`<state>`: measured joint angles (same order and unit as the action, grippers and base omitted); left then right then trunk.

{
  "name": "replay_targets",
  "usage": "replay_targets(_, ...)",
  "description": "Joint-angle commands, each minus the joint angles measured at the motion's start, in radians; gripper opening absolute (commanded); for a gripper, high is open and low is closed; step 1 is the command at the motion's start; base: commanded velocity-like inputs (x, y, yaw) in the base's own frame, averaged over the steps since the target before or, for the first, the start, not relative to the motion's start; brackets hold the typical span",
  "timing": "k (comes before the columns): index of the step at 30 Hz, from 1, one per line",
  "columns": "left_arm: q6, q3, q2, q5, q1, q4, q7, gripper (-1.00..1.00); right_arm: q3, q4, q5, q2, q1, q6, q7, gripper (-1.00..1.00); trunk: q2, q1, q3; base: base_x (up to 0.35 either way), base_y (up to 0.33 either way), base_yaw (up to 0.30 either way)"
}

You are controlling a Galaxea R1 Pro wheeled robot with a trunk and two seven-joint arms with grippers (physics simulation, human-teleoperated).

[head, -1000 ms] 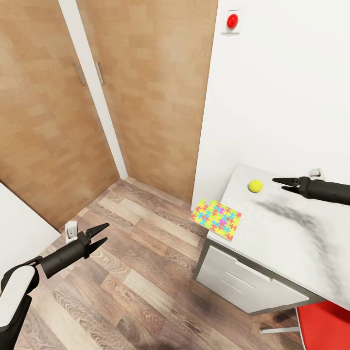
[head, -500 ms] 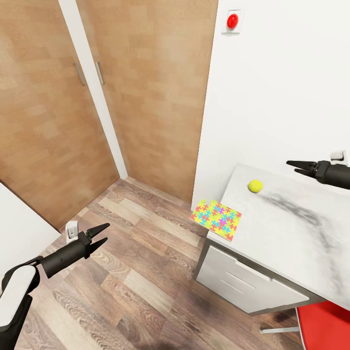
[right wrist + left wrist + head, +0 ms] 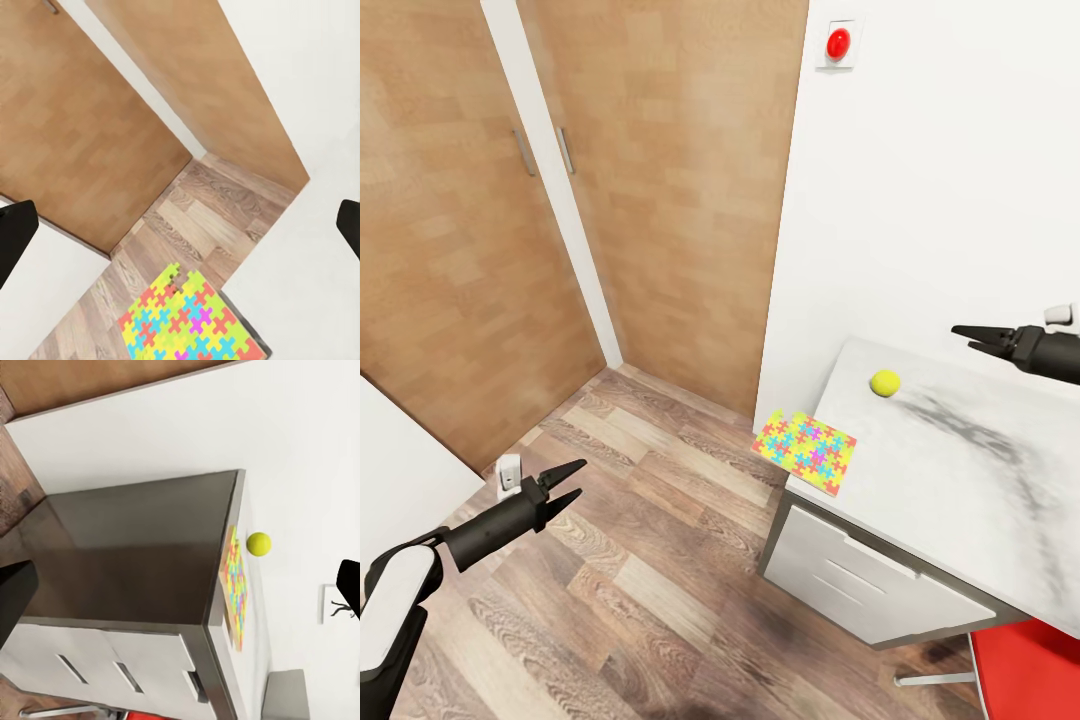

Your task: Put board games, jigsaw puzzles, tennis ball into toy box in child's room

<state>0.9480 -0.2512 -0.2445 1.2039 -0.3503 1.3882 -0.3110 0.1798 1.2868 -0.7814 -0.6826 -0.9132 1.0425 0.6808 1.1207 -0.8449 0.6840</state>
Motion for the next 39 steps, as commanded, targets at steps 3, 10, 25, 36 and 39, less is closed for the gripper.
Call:
replay_targets(3, 0.005, -0.001, 0.001, -0.007, -0.002, -0.002, -0.004, 1.00, 0.002, 0.004, 0.005, 0.000, -0.001, 0.005, 0.007, 1.00, 0.001, 0.000, 0.001, 0.000, 0.000, 0.000)
replay_targets(10, 0.004, 0.000, 0.009, -0.011, -0.018, -0.024, -0.005, 1.00, 0.002, 0.031, 0.005, 0.001, -0.001, 0.005, 0.006, 1.00, 0.001, 0.000, 0.001, 0.000, 0.000, 0.000)
replay_targets(25, -0.089, 0.103, 0.060, -0.070, -0.155, -0.278, -0.008, 1.00, 0.007, 0.122, 0.004, 0.003, 0.011, 0.005, 0.005, 1.00, 0.001, 0.000, 0.001, 0.000, 0.000, 0.000)
replay_targets(36, -0.209, 0.228, 0.085, -0.133, -0.290, -0.541, -0.127, 1.00, 0.025, 0.175, 0.004, 0.003, 0.024, 0.005, 0.005, 1.00, 0.001, 0.000, 0.001, 0.000, 0.000, -0.060)
replay_targets(39, -0.237, 0.249, 0.088, -0.141, -0.312, -0.603, -0.186, 1.00, 0.034, 0.194, 0.004, 0.003, 0.034, 0.005, 0.005, 1.00, 0.001, 0.000, 0.001, 0.000, 0.000, -0.192)
